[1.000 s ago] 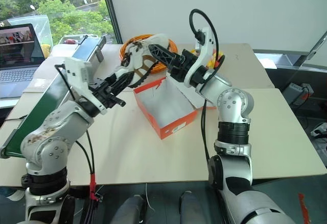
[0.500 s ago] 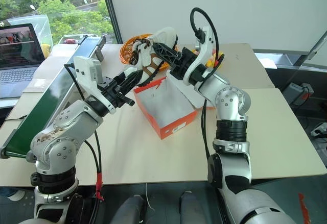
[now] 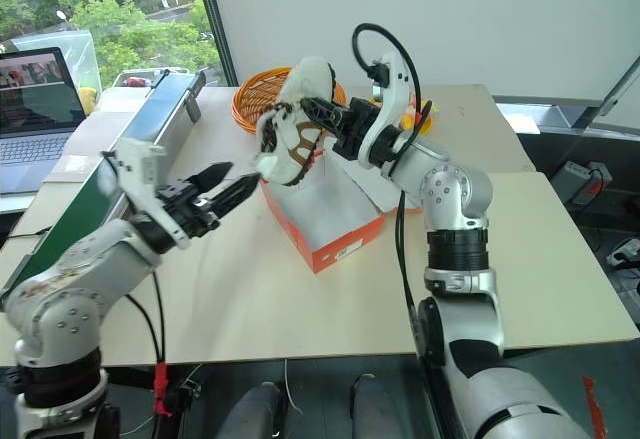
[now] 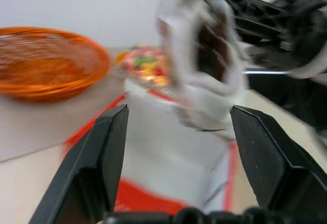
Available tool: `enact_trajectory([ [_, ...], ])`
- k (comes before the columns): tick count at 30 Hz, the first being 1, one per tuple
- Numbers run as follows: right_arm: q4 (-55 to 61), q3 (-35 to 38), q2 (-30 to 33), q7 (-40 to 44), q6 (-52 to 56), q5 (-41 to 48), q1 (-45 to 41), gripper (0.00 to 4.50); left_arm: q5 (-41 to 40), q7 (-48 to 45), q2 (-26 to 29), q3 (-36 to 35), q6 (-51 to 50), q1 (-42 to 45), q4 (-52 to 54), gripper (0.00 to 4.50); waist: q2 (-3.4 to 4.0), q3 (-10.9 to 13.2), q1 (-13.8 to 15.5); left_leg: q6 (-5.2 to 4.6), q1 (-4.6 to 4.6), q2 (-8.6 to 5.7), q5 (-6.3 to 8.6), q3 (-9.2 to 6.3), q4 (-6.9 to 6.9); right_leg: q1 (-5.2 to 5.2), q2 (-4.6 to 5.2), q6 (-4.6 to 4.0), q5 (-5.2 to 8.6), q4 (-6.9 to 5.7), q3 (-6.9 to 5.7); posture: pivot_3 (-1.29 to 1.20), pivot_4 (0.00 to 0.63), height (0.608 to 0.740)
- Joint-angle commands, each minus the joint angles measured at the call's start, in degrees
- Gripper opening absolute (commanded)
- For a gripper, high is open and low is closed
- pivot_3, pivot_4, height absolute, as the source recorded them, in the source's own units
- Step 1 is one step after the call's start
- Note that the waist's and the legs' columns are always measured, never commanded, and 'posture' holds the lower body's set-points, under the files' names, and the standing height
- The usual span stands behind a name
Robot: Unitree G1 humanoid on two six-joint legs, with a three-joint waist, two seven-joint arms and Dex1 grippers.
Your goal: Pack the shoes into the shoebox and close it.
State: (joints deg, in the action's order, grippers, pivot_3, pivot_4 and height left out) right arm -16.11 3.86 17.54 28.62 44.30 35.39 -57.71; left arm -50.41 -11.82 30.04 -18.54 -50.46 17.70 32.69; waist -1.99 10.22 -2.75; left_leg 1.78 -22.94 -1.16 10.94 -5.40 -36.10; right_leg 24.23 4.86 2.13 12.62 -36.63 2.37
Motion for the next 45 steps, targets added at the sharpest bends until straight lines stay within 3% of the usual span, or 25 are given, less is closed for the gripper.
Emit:
enact_trajectory([
  [1, -7.79, -9.12, 2.31, 8.31, -9.87, -10.89, -4.01, 0.44, -0.31, 0.31, 0.06, -0.46, 1.28, 0.33, 1.72, 3.40, 0.00, 0.00, 0.06, 0.00, 0.00, 0.00, 0.00, 0.01, 0.00, -0.02, 0.00, 0.00, 0.00, 0.03, 0.00, 0.00, 0.150, 0.740],
  [6, -26.28, -16.67, 1.64, 16.01, -22.94, -22.32, -8.27, 0.44, -0.10, 2.07, -2.16, 2.10, 1.64, 0.19, 3.75, 3.40, -0.02, 0.01, 0.06, 0.00, -0.01, 0.00, 0.00, 0.03, 0.03, -0.02, 0.00, -0.01, -0.01, 0.11, 0.01, 0.00, 0.150, 0.740],
  [16, -49.37, -20.37, -0.18, 21.31, -40.84, -35.80, -12.27, 0.44, 0.03, 5.27, -4.01, 2.12, 2.40, -1.22, 5.48, 3.40, -0.02, 0.02, 0.03, 0.02, -0.15, 0.01, 0.00, 0.02, 0.07, 0.02, 0.01, 0.00, -0.05, 0.33, 0.02, 0.00, 0.150, 0.740],
  [31, -59.21, -23.71, -4.54, 22.60, -48.56, -49.66, -18.45, 0.44, 0.90, 8.66, -8.00, 4.88, 4.32, -2.69, 7.55, 3.40, -0.02, 0.02, 0.01, 0.03, -0.06, 0.01, 0.01, 0.01, 0.09, -0.04, 0.01, -0.01, -0.06, 0.33, 0.02, 0.00, 0.150, 0.740],
  [45, -62.09, -22.32, -2.21, 18.83, -45.88, -54.58, -20.68, 0.44, 0.30, 11.46, -8.80, 4.88, 4.69, -5.76, 10.44, 3.40, -0.02, 0.02, 0.13, 0.04, -0.03, 0.00, 0.00, 0.01, 0.08, -0.08, 0.01, -0.03, -0.08, 0.31, 0.02, 0.00, 0.150, 0.740],
])
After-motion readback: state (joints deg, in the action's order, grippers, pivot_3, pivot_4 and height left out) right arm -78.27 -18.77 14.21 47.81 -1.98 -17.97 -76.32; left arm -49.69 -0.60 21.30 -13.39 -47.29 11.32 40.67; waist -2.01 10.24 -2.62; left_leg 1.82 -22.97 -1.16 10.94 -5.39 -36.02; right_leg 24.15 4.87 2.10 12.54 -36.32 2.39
